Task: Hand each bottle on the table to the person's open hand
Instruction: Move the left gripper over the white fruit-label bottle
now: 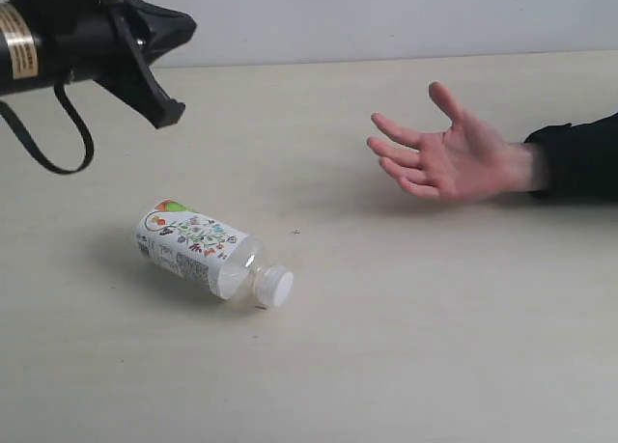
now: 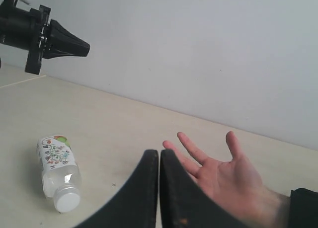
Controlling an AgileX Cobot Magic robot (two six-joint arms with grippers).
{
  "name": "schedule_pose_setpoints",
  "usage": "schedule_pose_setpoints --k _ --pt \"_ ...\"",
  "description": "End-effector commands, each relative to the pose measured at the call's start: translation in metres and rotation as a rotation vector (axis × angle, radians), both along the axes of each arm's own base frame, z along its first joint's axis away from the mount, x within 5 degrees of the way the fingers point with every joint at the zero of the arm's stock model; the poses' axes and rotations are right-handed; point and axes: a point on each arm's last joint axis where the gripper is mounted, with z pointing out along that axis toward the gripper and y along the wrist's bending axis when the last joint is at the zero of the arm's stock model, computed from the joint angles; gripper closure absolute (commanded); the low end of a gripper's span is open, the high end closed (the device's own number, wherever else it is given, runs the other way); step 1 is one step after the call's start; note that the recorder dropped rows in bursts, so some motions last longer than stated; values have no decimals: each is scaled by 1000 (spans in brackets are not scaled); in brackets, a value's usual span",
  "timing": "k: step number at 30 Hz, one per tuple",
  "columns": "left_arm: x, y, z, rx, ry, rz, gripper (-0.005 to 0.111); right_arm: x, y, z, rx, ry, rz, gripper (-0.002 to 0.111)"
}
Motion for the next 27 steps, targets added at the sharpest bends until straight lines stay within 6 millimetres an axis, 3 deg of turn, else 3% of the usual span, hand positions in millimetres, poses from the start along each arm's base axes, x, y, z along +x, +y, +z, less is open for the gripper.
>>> schedule_pose_setpoints --k 1,7,12,17,22,27 --pt "17 16 19 96 48 198 107 0 0 0 3 -4 1 106" --pt "40 36 31 209 192 486 107 0 0 0 3 -4 1 106" --pt "57 47 16 459 407 597 107 0 0 0 3 -4 1 106" --pt "58 39 -4 766 596 286 107 0 0 0 3 -4 1 106" --pt "57 27 -7 850 549 -2 107 0 0 0 3 -4 1 106" --pt "64 21 -1 781 444 12 107 0 0 0 3 -4 1 106"
